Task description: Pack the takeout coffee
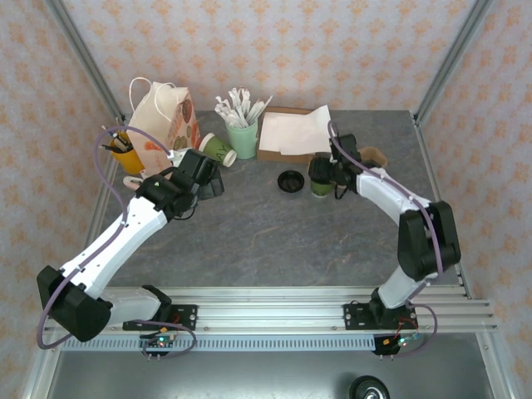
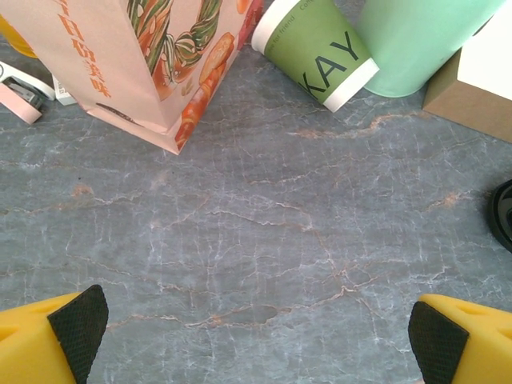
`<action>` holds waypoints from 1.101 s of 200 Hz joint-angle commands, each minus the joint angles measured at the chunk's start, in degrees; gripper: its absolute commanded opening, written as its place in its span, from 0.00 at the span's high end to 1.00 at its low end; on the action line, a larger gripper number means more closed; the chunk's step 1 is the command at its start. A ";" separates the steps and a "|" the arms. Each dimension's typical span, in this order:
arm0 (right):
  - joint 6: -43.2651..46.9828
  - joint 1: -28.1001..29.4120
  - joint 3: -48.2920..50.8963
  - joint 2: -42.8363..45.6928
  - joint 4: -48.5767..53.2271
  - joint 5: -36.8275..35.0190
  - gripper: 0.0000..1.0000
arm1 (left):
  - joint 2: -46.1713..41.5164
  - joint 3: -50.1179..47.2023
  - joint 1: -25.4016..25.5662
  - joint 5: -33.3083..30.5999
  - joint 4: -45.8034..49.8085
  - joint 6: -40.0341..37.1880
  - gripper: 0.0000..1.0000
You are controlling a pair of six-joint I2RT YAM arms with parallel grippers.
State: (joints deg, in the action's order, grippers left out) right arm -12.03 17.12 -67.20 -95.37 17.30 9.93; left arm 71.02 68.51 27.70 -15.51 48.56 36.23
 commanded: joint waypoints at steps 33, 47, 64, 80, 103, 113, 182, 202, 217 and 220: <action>1.24 -5.14 -9.43 -10.79 2.83 -7.04 0.27 | -1.34 -0.28 -0.37 -4.07 0.27 1.83 0.00; 1.35 -6.45 -11.80 -12.12 3.52 -7.22 0.26 | -1.96 -0.52 -0.37 -4.87 0.63 2.00 0.00; 1.42 -7.89 -14.04 -13.84 3.87 -6.44 0.26 | -2.50 -1.02 -0.44 -5.47 0.57 2.08 0.00; 1.25 -9.14 -15.83 -15.76 3.98 -5.97 0.25 | -2.69 -1.31 -0.50 -5.72 0.38 2.08 0.00; 0.27 -10.57 -17.97 -18.29 3.54 -5.71 0.24 | -2.63 -1.19 -0.65 -5.85 0.61 2.09 0.00; -0.25 -11.03 -19.10 -19.31 3.36 -5.90 0.23 | -2.66 -1.11 -0.72 -5.93 0.77 2.09 0.00; -2.76 -11.94 -29.85 -27.03 5.61 -10.27 0.20 | -3.58 -1.71 -0.89 -6.57 1.18 2.40 0.00; -3.09 -11.96 -31.72 -27.66 5.97 -8.81 0.18 | -4.16 -2.11 -0.90 -6.94 1.44 2.53 0.00; -3.27 -11.94 -32.19 -27.31 5.84 -7.80 0.16 | -4.68 -2.48 -0.99 -7.18 1.45 2.53 0.00; -3.26 -11.94 -32.27 -27.18 5.88 -7.60 0.15 | -4.81 -2.50 -0.99 -7.22 1.41 2.53 0.00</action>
State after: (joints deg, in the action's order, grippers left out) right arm -14.55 5.69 -98.56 -120.84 18.22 3.25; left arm 68.01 66.87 27.20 -19.51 48.69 37.56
